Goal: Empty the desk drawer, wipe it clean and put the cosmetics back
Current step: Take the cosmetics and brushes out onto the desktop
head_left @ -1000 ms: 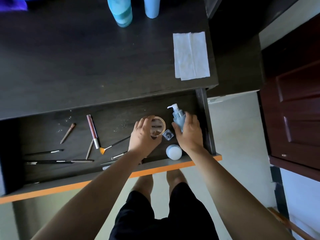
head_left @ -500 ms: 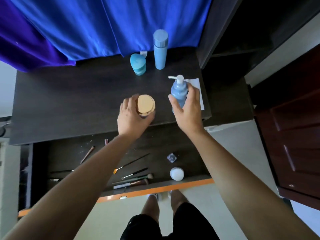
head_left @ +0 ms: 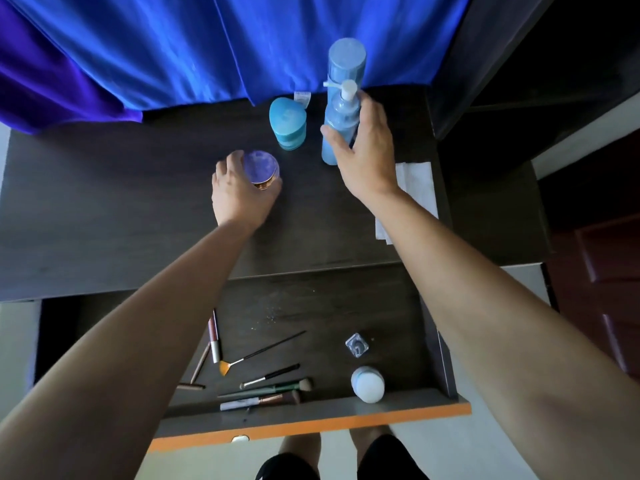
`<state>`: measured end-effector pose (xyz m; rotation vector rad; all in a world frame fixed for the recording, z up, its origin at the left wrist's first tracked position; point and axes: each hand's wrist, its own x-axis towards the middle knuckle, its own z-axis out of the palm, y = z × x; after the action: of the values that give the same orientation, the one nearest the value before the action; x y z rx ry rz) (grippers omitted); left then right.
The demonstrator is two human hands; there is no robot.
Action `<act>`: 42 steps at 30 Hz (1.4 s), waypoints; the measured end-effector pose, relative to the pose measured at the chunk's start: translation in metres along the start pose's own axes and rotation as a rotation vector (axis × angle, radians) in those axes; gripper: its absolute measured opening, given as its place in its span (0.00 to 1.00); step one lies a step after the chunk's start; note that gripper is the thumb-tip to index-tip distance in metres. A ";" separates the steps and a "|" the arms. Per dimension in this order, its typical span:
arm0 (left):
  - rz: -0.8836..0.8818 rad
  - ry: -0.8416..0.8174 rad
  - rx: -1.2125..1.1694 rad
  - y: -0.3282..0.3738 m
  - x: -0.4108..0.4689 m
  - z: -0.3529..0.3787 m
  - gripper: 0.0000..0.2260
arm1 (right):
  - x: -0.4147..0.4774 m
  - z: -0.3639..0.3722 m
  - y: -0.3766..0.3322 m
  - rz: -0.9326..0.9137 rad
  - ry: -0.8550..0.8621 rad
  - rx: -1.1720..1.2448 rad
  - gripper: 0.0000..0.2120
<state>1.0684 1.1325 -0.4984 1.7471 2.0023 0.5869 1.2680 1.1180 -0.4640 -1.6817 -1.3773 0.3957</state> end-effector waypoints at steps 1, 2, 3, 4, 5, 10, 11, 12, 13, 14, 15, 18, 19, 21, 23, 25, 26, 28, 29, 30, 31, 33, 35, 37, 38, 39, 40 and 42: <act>0.001 0.009 0.002 -0.002 0.006 0.002 0.35 | 0.000 0.005 0.002 -0.006 -0.020 -0.004 0.29; 0.004 0.021 0.000 -0.004 0.013 0.003 0.34 | 0.000 0.010 0.004 -0.013 -0.031 -0.008 0.29; 0.007 0.033 -0.006 -0.005 0.019 0.004 0.34 | 0.001 0.014 0.005 -0.023 -0.035 -0.010 0.29; 0.010 0.041 -0.013 -0.006 0.026 0.006 0.34 | 0.001 0.017 0.007 -0.029 -0.033 -0.016 0.29; 0.015 0.045 -0.021 -0.007 0.032 0.008 0.34 | 0.001 0.020 0.008 -0.028 -0.029 -0.025 0.30; 0.073 0.062 -0.085 -0.009 0.051 0.018 0.37 | -0.002 0.028 0.016 -0.024 -0.021 -0.056 0.34; 0.098 0.061 -0.097 -0.009 0.052 0.019 0.36 | -0.002 0.029 0.017 -0.023 -0.015 -0.061 0.34; 0.121 0.058 -0.102 -0.009 0.052 0.020 0.36 | -0.003 0.031 0.018 -0.021 -0.007 -0.068 0.34; 0.141 0.053 -0.104 -0.010 0.052 0.020 0.36 | -0.003 0.032 0.017 -0.022 -0.002 -0.076 0.34; 0.156 0.046 -0.118 -0.012 0.050 0.020 0.36 | -0.003 0.033 0.016 -0.026 -0.001 -0.086 0.34; 0.160 0.032 -0.155 -0.014 0.047 0.019 0.37 | -0.003 0.033 0.015 -0.027 -0.001 -0.098 0.35; 0.154 -0.024 -0.213 -0.023 0.024 0.017 0.37 | -0.013 0.026 0.014 0.009 -0.056 -0.126 0.39; 0.163 -0.026 -0.186 -0.025 0.013 0.016 0.34 | -0.021 0.022 0.013 0.024 -0.080 -0.124 0.41; 0.191 -0.015 -0.142 -0.031 -0.014 0.013 0.28 | -0.046 0.011 0.014 0.015 -0.093 -0.128 0.41; 0.210 -0.005 -0.130 -0.038 -0.052 0.008 0.23 | -0.084 -0.002 0.015 -0.005 -0.066 -0.161 0.36; 0.235 -0.008 -0.123 -0.046 -0.098 0.003 0.20 | -0.130 -0.016 0.015 -0.011 -0.018 -0.186 0.31; 0.266 -0.025 -0.107 -0.051 -0.121 0.002 0.19 | -0.156 -0.024 0.016 -0.012 -0.006 -0.182 0.29; 0.364 -0.089 -0.048 -0.062 -0.166 0.002 0.19 | -0.208 -0.038 0.022 0.020 -0.055 -0.183 0.26; 0.410 -0.136 -0.025 -0.067 -0.186 0.003 0.18 | -0.232 -0.046 0.025 0.073 -0.114 -0.198 0.25; 0.436 -0.188 -0.020 -0.072 -0.203 0.004 0.18 | -0.253 -0.053 0.030 0.148 -0.190 -0.223 0.25; 0.438 -0.241 -0.025 -0.078 -0.219 0.007 0.18 | -0.272 -0.060 0.034 0.233 -0.273 -0.260 0.25; 0.427 -0.339 -0.018 -0.090 -0.246 0.015 0.18 | -0.301 -0.069 0.043 0.392 -0.457 -0.368 0.28; 0.403 -0.437 0.038 -0.105 -0.266 0.024 0.18 | -0.320 -0.073 0.048 0.536 -0.675 -0.493 0.35; 0.358 -0.523 0.102 -0.115 -0.276 0.032 0.20 | -0.329 -0.072 0.048 0.625 -0.826 -0.580 0.39; 0.353 -0.551 0.138 -0.117 -0.280 0.036 0.20 | -0.331 -0.071 0.048 0.657 -0.850 -0.595 0.39; 0.365 -0.564 0.173 -0.116 -0.282 0.039 0.21 | -0.331 -0.070 0.048 0.686 -0.844 -0.591 0.38; 0.379 -0.566 0.197 -0.114 -0.283 0.042 0.22 | -0.329 -0.069 0.050 0.712 -0.821 -0.578 0.35; 0.383 -0.574 0.213 -0.105 -0.283 0.048 0.24 | -0.325 -0.070 0.054 0.744 -0.750 -0.555 0.31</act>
<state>1.0449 0.8415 -0.5871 2.1405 1.3823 -0.0397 1.2449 0.7958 -0.5604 -2.6724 -1.3811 1.2544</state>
